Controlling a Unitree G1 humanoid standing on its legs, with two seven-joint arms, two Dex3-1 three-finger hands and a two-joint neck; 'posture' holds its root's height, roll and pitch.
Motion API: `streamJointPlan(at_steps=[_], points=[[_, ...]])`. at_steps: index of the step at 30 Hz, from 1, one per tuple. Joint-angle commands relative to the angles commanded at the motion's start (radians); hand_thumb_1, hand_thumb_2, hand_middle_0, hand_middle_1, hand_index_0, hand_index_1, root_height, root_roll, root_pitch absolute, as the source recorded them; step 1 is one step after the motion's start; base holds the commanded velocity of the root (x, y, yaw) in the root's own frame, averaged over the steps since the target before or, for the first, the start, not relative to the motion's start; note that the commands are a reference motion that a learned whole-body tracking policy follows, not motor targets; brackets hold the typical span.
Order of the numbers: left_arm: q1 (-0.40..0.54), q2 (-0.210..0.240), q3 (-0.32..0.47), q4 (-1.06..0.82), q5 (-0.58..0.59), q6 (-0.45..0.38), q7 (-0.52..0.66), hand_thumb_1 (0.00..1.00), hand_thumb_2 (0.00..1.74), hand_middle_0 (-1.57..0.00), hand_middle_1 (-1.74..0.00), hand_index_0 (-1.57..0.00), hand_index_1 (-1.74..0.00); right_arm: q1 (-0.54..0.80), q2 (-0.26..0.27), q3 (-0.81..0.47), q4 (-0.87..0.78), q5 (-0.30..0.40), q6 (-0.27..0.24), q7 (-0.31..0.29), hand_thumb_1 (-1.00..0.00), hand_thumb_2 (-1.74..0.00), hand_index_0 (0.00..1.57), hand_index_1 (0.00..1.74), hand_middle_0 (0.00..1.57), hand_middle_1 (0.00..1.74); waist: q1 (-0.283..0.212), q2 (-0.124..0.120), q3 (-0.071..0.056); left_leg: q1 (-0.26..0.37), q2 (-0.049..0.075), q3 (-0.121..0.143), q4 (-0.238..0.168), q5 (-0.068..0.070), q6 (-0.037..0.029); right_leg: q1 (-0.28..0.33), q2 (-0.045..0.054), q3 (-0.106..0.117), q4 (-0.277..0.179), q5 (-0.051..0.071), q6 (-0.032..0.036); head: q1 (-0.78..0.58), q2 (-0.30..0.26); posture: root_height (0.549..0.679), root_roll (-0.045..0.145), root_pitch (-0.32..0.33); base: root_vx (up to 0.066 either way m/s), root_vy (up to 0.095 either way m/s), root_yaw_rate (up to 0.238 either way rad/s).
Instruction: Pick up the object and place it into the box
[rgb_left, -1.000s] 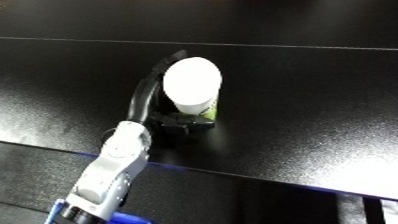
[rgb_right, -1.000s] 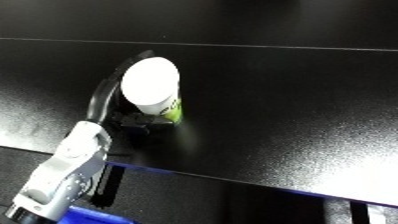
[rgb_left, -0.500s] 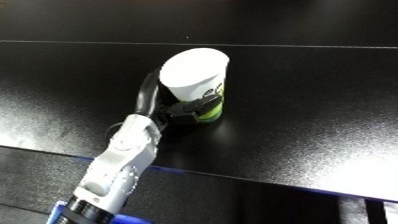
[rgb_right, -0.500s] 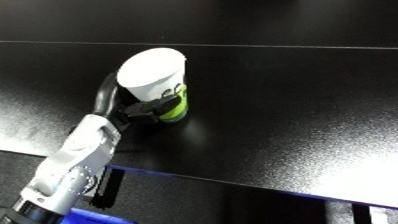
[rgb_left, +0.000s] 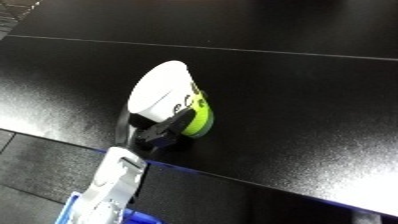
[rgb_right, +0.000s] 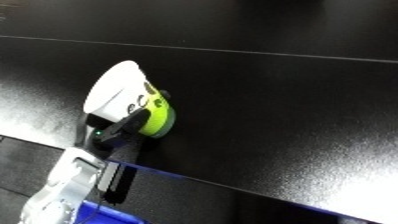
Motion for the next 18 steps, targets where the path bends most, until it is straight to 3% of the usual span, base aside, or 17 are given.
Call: streamJointPlan(at_steps=[5,13,15,18], points=[[0.108,0.025,0.097,-0.087,0.089,-0.061,0.035,0.80,1.39,-1.26,-1.39,-1.26,-1.39,0.024,0.011,-0.027,0.000,0.020,-0.017,-0.003,0.00,0.00,0.00,0.00,0.00,0.00,0.036,0.009,0.003,0.004,-0.017,-0.016,-0.012,0.009,-0.0049,0.015,-0.0048,-0.013,-0.006,-0.005,-0.0071,-0.044,-0.009,0.608,0.049,-0.048,-0.046,-0.040,0.170],[0.319,0.081,0.281,-0.126,0.209,-0.150,0.122,0.80,1.39,-1.26,-1.39,-1.26,-1.39,0.058,0.014,-0.065,0.007,0.038,-0.038,-0.006,0.00,0.00,0.00,0.00,0.00,0.00,0.092,0.032,0.005,0.011,-0.039,-0.034,-0.032,0.026,-0.0115,0.041,-0.0158,-0.032,-0.006,-0.026,-0.0193,-0.133,-0.048,0.610,0.062,-0.050,-0.050,-0.002,0.130],[0.366,0.089,0.319,-0.105,0.234,-0.174,0.150,0.80,1.39,-1.26,-1.39,-1.26,-1.39,0.061,0.011,-0.075,0.012,0.044,-0.041,-0.003,0.00,0.00,0.00,0.00,0.00,0.00,0.103,0.037,0.005,0.013,-0.042,-0.037,-0.040,0.033,-0.0140,0.048,-0.0202,-0.037,-0.007,-0.031,-0.0213,-0.177,-0.093,0.611,0.066,-0.051,-0.040,0.022,0.115],[0.426,0.099,0.363,-0.049,0.275,-0.219,0.193,0.80,1.39,-1.26,-1.39,-1.26,-1.39,0.055,0.006,-0.084,0.009,0.051,-0.034,-0.015,0.00,0.00,0.00,0.00,0.00,0.00,0.120,0.042,0.005,0.011,-0.046,-0.040,-0.047,0.043,-0.0177,0.055,-0.0266,-0.046,-0.007,-0.039,-0.0231,-0.289,-0.256,0.612,0.070,-0.051,-0.036,0.011,0.090]])
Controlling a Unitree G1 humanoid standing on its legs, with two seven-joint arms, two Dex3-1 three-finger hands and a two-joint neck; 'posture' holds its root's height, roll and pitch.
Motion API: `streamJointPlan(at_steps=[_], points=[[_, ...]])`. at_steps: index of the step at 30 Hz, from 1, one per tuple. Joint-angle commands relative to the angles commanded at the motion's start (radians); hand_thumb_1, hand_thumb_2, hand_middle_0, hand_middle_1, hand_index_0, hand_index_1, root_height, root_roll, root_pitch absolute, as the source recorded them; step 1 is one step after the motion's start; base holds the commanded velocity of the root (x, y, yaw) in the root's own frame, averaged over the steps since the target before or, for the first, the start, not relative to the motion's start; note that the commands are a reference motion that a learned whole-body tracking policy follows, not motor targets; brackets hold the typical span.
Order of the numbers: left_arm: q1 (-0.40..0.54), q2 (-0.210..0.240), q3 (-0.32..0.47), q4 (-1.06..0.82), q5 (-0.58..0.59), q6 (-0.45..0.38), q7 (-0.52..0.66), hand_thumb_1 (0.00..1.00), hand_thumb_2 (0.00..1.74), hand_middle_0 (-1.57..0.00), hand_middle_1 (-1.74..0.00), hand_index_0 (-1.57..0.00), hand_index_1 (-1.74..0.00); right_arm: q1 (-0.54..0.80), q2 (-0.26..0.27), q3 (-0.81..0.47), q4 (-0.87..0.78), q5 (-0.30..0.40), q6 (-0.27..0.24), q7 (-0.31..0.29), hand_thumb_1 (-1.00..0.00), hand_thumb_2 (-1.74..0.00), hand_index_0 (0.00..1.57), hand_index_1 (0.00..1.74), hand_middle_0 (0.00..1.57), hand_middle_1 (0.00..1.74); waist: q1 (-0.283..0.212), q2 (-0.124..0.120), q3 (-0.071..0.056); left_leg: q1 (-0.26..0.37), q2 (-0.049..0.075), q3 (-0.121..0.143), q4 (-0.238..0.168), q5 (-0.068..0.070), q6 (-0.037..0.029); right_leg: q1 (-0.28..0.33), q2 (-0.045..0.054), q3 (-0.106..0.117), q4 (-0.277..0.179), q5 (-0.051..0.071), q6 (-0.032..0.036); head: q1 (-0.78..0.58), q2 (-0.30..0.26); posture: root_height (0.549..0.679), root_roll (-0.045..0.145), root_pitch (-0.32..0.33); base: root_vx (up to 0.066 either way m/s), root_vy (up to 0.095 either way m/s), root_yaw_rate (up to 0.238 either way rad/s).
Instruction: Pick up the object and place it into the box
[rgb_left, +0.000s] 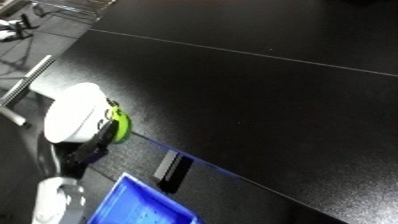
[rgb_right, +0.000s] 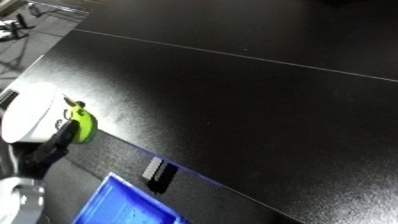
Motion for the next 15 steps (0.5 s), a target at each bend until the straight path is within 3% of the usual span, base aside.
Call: streamJointPlan(at_steps=[4,8,11,15], points=[[0.068,0.012,0.015,0.128,-0.016,-0.091,0.032,0.80,1.39,-1.26,-1.39,-1.26,-1.39,-0.012,0.000,0.011,-0.014,-0.010,0.016,-0.046,0.00,0.00,0.00,0.00,0.00,0.00,0.018,-0.001,0.000,-0.011,0.000,-0.008,0.001,0.014,-0.0020,0.014,-0.0081,-0.013,0.002,-0.007,-0.0008,-0.085,-0.092,0.611,0.069,-0.057,0.007,-0.020,0.062],[0.106,0.014,0.026,0.275,-0.047,-0.183,0.034,0.80,1.39,-1.26,-1.39,-1.26,-1.39,-0.012,0.002,0.018,0.008,-0.017,0.018,-0.051,0.00,0.00,0.00,0.00,0.00,0.00,0.028,-0.006,0.000,-0.011,0.010,-0.012,-0.007,0.023,0.0017,0.029,-0.0134,-0.023,0.006,-0.019,0.0013,-0.163,-0.122,0.611,0.065,-0.064,0.032,-0.002,0.014],[0.108,0.011,0.032,0.383,-0.127,-0.216,0.060,0.80,1.39,-1.26,-1.39,-1.26,-1.39,-0.019,-0.003,0.021,0.049,-0.009,0.010,-0.030,0.00,0.00,0.00,0.00,0.00,0.00,0.028,-0.012,0.000,-0.008,0.015,-0.015,-0.019,0.029,0.0022,0.036,-0.0108,-0.026,0.002,-0.025,0.0024,-0.212,-0.120,0.611,0.064,-0.064,0.016,0.012,0.018],[0.107,0.012,0.030,0.523,-0.212,-0.175,0.078,0.60,1.04,-0.94,-1.04,-0.94,-1.04,-0.026,-0.005,0.027,0.078,-0.013,0.006,-0.015,0.00,0.00,0.00,0.00,0.00,0.00,0.023,-0.024,0.000,-0.011,0.020,-0.016,-0.029,0.036,0.0026,0.044,-0.0046,-0.028,-0.008,-0.030,0.0022,-0.255,-0.128,0.612,0.062,-0.061,0.004,0.006,0.041]])
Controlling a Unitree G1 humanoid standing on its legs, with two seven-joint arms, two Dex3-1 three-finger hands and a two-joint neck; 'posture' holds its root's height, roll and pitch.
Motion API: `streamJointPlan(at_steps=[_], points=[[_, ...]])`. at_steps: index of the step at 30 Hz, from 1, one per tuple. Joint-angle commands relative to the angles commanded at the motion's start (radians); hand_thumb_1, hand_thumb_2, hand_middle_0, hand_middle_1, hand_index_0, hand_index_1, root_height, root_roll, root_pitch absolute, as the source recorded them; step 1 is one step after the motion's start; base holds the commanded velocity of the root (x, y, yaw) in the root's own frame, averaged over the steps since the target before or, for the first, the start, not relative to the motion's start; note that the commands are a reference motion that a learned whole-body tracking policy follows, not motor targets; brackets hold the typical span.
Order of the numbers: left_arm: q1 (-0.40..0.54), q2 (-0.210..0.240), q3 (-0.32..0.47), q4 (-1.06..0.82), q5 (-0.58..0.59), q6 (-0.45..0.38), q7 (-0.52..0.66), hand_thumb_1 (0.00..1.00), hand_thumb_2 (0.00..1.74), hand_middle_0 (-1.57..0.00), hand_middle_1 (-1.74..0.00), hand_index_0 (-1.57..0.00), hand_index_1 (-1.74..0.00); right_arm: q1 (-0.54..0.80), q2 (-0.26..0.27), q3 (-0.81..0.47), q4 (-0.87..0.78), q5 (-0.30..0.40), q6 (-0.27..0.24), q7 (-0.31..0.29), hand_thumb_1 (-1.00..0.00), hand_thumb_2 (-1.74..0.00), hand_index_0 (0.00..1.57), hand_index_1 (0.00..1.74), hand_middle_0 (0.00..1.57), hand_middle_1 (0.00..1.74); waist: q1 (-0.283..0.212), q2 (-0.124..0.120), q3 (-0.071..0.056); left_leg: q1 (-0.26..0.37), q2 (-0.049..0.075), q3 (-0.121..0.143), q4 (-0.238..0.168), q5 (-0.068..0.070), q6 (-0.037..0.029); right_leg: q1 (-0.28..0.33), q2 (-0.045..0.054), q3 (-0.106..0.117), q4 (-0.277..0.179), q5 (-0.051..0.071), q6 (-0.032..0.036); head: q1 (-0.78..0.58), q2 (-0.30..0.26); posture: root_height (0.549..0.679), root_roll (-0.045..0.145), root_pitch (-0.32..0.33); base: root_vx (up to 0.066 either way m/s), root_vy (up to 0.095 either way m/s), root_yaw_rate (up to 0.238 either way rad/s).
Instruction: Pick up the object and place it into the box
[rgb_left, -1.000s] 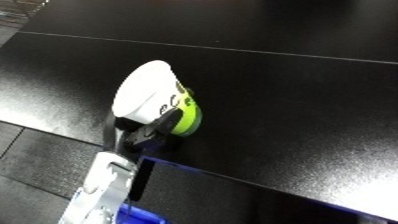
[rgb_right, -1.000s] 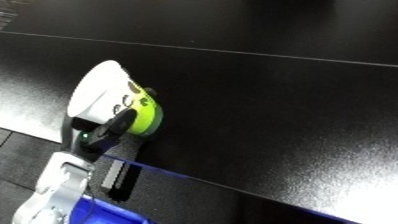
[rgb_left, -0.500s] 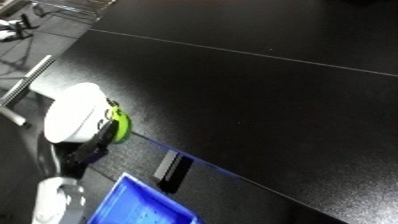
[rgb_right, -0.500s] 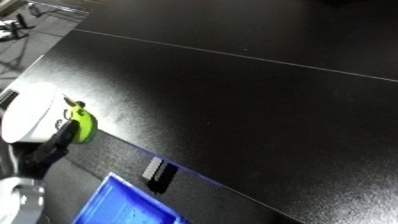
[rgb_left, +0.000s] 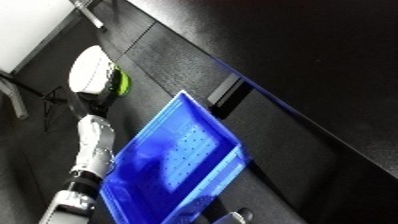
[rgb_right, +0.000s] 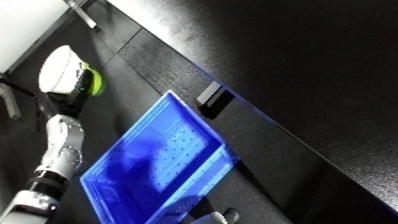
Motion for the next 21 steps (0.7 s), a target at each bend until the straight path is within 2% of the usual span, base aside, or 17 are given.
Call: streamJointPlan(at_steps=[6,12,17,21], points=[[0.001,0.002,0.011,0.219,-0.038,0.103,-0.047,0.30,0.52,-0.47,-0.52,-0.47,-0.52,-0.003,-0.004,0.015,0.020,-0.022,-0.001,0.030,0.00,0.00,0.00,0.00,0.00,0.00,-0.018,-0.026,0.000,0.001,0.012,0.003,-0.011,0.008,-0.0018,0.011,0.0133,-0.001,-0.013,-0.004,-0.0024,-0.036,0.008,0.613,0.059,-0.059,0.009,0.016,-0.006],[-0.023,0.046,0.030,0.441,-0.053,0.186,-0.096,0.00,0.00,0.00,0.00,0.00,0.00,-0.008,-0.015,0.030,0.042,-0.039,-0.007,0.060,0.00,0.00,0.00,0.00,0.00,0.00,-0.039,-0.050,0.000,0.006,0.023,0.006,-0.021,0.012,-0.0020,0.024,0.0287,0.001,-0.031,-0.005,-0.0083,-0.063,0.034,0.615,0.058,-0.058,0.007,0.023,-0.034],[-0.048,0.090,0.021,0.556,-0.036,0.212,-0.136,0.00,0.00,0.00,0.00,0.00,0.00,-0.008,-0.022,0.037,0.040,-0.044,-0.002,0.075,0.00,0.00,0.00,0.00,0.00,0.00,-0.049,-0.066,0.000,0.007,0.029,0.006,-0.032,0.017,-0.0032,0.028,0.0414,0.001,-0.044,-0.004,-0.0128,-0.067,0.057,0.617,0.055,-0.053,-0.012,0.007,-0.029],[-0.064,0.113,0.013,0.586,-0.024,0.224,-0.148,0.00,0.00,0.00,0.00,0.00,0.00,-0.007,-0.023,0.040,0.036,-0.043,-0.004,0.078,0.00,0.00,0.00,0.00,0.00,0.00,-0.051,-0.071,0.000,0.005,0.031,0.006,-0.044,0.022,-0.0051,0.029,0.0470,0.000,-0.057,0.001,-0.0136,-0.056,0.072,0.618,0.052,-0.047,-0.029,-0.001,0.007]])
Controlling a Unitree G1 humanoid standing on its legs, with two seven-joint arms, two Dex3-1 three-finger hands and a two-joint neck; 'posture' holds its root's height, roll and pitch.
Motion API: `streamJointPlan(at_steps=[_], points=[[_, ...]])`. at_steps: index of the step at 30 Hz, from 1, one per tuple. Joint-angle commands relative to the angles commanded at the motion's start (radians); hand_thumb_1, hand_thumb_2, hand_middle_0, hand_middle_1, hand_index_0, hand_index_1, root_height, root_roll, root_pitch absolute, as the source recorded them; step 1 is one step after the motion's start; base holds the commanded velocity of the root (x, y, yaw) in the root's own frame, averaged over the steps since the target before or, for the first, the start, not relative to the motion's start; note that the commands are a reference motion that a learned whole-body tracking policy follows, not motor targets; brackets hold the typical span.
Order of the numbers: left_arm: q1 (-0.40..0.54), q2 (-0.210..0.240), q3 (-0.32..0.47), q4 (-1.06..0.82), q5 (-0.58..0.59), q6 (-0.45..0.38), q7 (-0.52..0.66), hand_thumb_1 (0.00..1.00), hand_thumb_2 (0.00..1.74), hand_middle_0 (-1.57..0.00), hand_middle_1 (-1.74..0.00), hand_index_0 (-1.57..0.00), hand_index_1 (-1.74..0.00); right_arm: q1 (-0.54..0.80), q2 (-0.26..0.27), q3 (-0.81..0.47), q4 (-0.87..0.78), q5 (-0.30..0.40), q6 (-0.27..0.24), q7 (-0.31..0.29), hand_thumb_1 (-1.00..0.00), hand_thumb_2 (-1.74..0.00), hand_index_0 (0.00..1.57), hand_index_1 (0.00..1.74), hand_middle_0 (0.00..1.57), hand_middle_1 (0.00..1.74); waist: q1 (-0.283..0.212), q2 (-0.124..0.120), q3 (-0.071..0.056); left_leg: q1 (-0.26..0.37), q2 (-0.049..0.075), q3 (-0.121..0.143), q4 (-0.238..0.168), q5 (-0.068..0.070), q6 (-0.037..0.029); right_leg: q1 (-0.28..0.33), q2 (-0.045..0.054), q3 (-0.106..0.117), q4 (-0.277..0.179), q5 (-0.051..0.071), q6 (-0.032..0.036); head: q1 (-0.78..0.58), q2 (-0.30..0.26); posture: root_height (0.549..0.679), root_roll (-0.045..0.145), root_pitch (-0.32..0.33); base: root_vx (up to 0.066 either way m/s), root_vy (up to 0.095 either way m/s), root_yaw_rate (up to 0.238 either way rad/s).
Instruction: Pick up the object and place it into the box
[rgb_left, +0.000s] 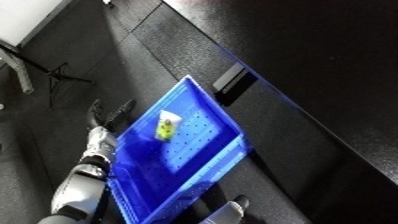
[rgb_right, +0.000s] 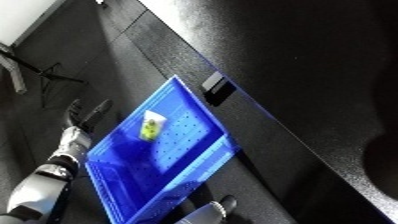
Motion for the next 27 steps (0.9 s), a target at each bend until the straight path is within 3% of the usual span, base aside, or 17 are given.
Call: streamJointPlan(at_steps=[6,11,21,27], points=[[-0.018,0.017,-0.017,0.011,0.024,0.018,0.010,0.00,0.00,0.00,0.00,0.00,0.00,-0.001,0.006,0.011,-0.009,0.017,-0.008,-0.001,0.00,0.00,0.00,0.00,0.00,0.00,0.003,-0.006,0.000,-0.001,0.002,-0.001,-0.011,0.004,-0.0021,0.005,0.0057,-0.004,-0.019,0.009,0.0001,0.036,0.024,0.621,0.048,-0.041,-0.027,-0.017,0.013],[-0.022,0.006,-0.036,0.011,0.027,0.063,-0.046,0.00,0.00,0.00,0.00,0.00,0.00,-0.006,0.011,0.016,-0.016,0.033,-0.004,-0.007,0.00,0.00,0.00,0.00,0.00,0.00,0.004,-0.008,0.000,0.001,0.000,-0.001,-0.010,-0.001,-0.0020,0.010,0.0098,-0.005,-0.028,0.015,-0.0001,0.088,0.044,0.622,0.045,-0.041,-0.017,-0.014,-0.007],[0.005,-0.076,-0.171,-0.039,0.230,0.117,-0.302,0.00,0.00,0.00,0.00,0.00,0.00,-0.013,0.001,0.010,-0.043,0.042,0.011,-0.026,0.00,0.00,0.00,0.00,0.00,0.00,-0.008,0.008,0.000,0.012,-0.009,0.013,0.016,-0.032,0.0090,0.006,0.0133,0.005,-0.038,0.036,0.0079,0.301,0.107,0.623,0.036,-0.043,-0.015,0.005,-0.081],[0.027,-0.124,-0.267,-0.056,0.306,0.165,-0.485,0.00,0.00,0.00,0.00,0.00,0.00,-0.027,-0.018,0.005,-0.069,0.021,0.027,-0.044,0.00,0.00,0.00,0.00,0.00,0.00,-0.024,0.028,0.000,0.017,-0.008,0.033,0.030,-0.049,0.0133,-0.003,0.0123,0.019,-0.047,0.053,0.0126,0.523,0.141,0.624,0.034,-0.040,-0.024,0.044,-0.153]])
